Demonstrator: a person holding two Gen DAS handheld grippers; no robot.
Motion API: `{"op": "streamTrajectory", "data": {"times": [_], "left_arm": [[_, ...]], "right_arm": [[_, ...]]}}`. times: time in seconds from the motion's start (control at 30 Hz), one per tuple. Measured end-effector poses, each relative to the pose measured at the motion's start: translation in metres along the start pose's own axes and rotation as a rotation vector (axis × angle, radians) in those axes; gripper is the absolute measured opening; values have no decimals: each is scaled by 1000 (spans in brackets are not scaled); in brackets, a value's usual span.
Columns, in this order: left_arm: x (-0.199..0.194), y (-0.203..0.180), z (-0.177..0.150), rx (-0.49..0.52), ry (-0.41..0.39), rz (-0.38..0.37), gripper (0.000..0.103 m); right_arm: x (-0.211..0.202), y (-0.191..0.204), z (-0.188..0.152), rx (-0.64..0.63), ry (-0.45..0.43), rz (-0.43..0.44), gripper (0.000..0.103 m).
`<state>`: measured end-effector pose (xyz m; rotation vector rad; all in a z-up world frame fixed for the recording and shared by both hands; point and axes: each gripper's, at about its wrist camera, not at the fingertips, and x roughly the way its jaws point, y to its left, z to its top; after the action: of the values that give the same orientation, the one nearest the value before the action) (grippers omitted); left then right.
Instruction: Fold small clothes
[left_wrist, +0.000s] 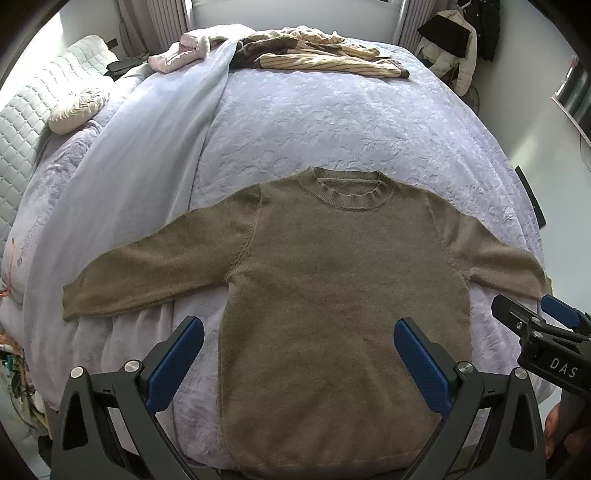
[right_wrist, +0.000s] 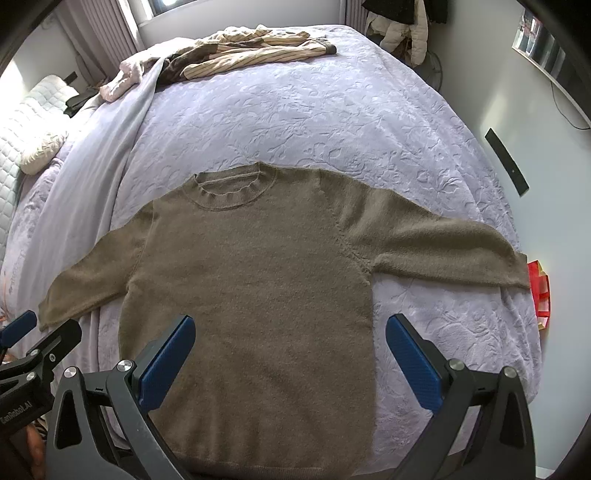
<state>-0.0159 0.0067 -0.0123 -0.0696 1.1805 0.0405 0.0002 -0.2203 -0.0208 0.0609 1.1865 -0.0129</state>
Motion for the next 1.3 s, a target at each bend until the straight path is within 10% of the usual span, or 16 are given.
{"op": "streamTrajectory", "data": {"times": [1.3], "left_arm": [[8, -32, -17, -158, 71, 180, 103]], "right_arm": [[42, -47, 9, -114, 67, 143, 103]]}}
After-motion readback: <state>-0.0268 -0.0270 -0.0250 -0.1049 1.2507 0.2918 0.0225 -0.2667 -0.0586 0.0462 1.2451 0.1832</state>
